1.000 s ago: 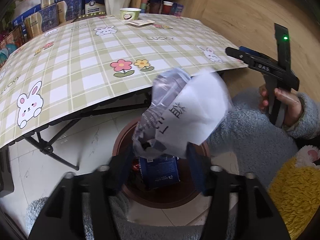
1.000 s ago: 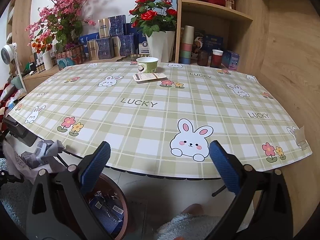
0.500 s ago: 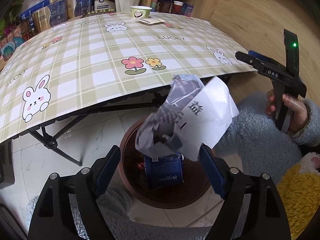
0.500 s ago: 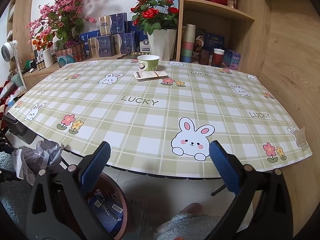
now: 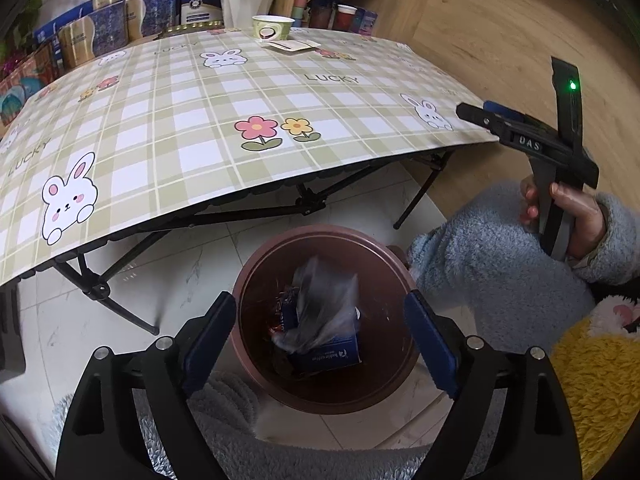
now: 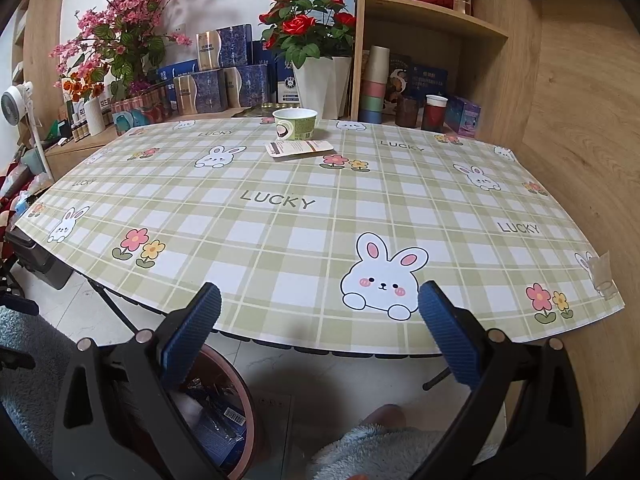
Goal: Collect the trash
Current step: 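Open the left gripper to drop the paper bag into the bin, then move the left gripper to the white paper cup and grasp its rim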
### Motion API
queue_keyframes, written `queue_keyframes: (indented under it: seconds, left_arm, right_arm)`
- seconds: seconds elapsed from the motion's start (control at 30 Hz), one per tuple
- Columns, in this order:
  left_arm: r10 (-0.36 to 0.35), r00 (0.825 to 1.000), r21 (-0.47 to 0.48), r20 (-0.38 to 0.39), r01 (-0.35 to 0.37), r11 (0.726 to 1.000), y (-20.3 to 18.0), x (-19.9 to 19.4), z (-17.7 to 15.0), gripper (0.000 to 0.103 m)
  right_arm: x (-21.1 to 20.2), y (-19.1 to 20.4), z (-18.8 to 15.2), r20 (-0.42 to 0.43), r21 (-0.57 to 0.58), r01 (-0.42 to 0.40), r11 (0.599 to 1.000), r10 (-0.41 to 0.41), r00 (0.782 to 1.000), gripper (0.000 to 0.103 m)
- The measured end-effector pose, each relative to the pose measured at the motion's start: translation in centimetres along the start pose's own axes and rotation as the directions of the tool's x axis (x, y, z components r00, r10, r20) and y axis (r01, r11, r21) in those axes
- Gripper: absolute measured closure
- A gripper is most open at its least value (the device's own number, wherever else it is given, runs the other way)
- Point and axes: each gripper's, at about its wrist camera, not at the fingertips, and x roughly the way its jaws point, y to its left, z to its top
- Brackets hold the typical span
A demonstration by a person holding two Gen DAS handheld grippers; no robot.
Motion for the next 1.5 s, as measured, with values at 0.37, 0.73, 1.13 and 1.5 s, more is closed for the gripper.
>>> queue_keyframes:
  seconds: [0.37,0.73,1.13,1.5]
  left_arm:
    - [0.106,0.992,-0.038,0.073,-0.103,0.994,0.3,-1.3,0.4,0.019]
    - [0.12,0.975,-0.254,0.186,-0.07,0.965,4.4,-3.4,3.9,0.019]
    - [0.105,0.96,-0.178,0.258,-0.06,0.982,6.1,0.2,17.0,0.006]
    - [0.15,0.962,0.049,0.229,-0.166,0.985,6.0,13.2,34.0,0.006]
  right_arm:
    - [0.0,0.2,0.0,-0.001,-0.006,-0.002,1.0,0.002,1.0,0.006]
    - [0.6,-0.2,1.0,-0.004,0.008,-0.03,1.0,0.03,1.0,0.006]
    - [7.4,-3.8,7.2,-0.015,0.044,0.009,0.999,-0.008,1.0,0.006]
    - [14.5,-8.2,12.5,-0.033,0.194,0.029,0.98,-0.024,0.999,0.006]
